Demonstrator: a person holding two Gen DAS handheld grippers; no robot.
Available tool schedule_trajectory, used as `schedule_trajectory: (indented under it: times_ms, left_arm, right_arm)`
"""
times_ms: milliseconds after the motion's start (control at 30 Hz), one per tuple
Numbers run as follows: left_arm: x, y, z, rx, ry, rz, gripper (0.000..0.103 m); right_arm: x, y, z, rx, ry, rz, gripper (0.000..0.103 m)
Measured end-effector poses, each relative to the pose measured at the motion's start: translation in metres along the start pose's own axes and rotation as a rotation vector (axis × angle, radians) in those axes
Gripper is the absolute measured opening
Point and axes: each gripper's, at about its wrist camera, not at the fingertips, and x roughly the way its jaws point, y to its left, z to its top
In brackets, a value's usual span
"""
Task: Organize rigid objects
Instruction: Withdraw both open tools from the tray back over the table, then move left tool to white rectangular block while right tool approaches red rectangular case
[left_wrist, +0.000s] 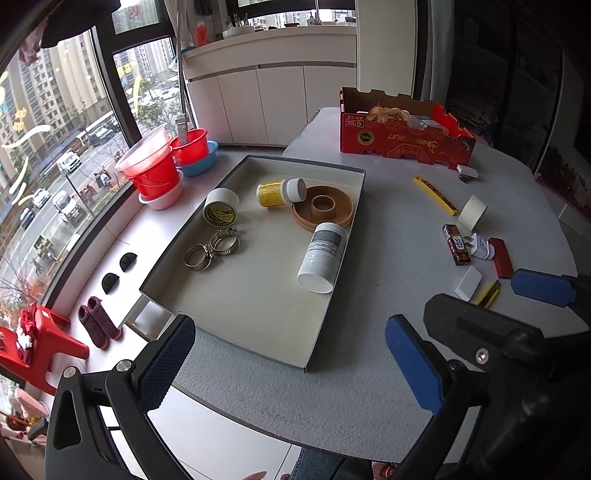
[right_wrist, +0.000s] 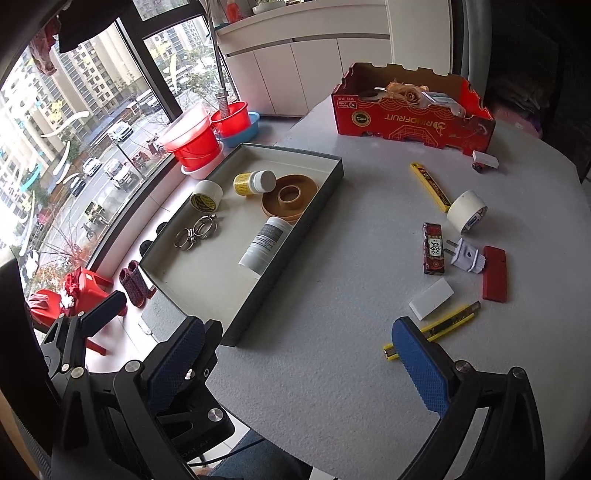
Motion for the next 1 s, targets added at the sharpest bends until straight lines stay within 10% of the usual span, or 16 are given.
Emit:
schedule_trajectory:
  times_ms: [633, 1000]
  left_arm:
    - [0.053, -0.154, -0.01, 0.305, 0.11, -0.174, 0.103]
    - [0.104, -0.187, 0.032, 0.348, 0.104, -0.103, 0.103]
  right_arm:
    - [-0.012, -0.207, -0.121, 0.445, 0.069, -0.158, 0.102]
    - [-0.01, -0.209, -0.134, 0.401, 0.066, -0.189, 0.103]
